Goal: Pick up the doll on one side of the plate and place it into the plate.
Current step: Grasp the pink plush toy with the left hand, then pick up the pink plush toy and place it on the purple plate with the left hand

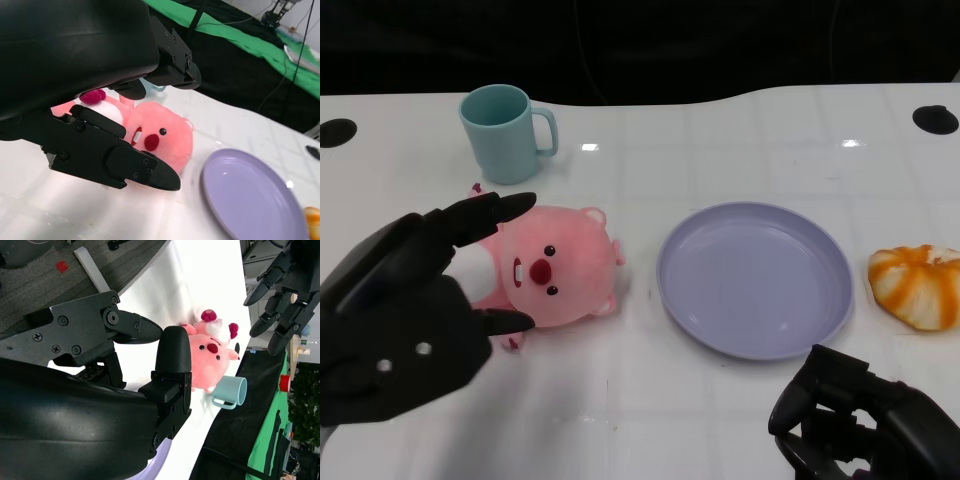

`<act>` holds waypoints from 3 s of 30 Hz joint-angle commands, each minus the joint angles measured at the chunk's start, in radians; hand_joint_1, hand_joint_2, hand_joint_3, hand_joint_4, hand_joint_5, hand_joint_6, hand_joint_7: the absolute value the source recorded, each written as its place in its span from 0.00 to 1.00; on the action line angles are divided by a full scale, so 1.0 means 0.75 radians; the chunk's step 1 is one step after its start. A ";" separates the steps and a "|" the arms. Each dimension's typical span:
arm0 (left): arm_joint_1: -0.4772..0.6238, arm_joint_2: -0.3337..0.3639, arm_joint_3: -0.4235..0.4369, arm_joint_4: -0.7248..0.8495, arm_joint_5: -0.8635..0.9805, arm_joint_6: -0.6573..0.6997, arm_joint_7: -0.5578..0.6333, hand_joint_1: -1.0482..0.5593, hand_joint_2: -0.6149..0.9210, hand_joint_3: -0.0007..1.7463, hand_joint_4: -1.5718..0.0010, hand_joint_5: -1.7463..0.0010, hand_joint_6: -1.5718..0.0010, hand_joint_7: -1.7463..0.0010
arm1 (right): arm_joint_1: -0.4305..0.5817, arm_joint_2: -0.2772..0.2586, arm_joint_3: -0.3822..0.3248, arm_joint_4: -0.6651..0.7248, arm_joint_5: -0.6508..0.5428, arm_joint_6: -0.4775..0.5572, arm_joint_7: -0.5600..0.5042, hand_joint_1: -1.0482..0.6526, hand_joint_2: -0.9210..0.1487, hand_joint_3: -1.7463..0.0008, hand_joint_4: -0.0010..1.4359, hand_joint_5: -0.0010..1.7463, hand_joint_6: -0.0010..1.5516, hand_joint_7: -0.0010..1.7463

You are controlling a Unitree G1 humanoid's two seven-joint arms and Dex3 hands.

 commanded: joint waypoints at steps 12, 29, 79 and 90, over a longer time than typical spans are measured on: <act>-0.330 0.122 -0.255 0.311 0.495 0.077 -0.170 0.27 0.96 0.00 1.00 0.96 0.94 1.00 | 0.022 -0.003 -0.005 -0.015 0.000 -0.006 -0.003 0.46 0.03 0.67 0.46 1.00 0.30 0.94; -0.594 -0.061 -0.452 0.954 0.676 -0.012 -0.054 0.29 0.95 0.00 0.99 1.00 0.92 0.99 | 0.040 0.001 0.006 -0.028 -0.002 -0.004 -0.005 0.46 0.03 0.67 0.46 1.00 0.30 0.94; -0.600 -0.271 -0.301 1.545 0.362 -0.477 0.768 0.55 0.79 0.51 0.45 0.00 0.57 0.00 | 0.053 -0.004 0.012 -0.062 0.004 0.037 -0.009 0.48 0.03 0.66 0.45 1.00 0.29 0.95; -0.565 -0.258 -0.260 1.306 0.357 -0.394 0.662 0.57 0.72 0.60 0.45 0.00 0.56 0.00 | 0.047 0.012 0.030 -0.050 -0.003 0.034 -0.019 0.47 0.03 0.66 0.45 1.00 0.29 0.95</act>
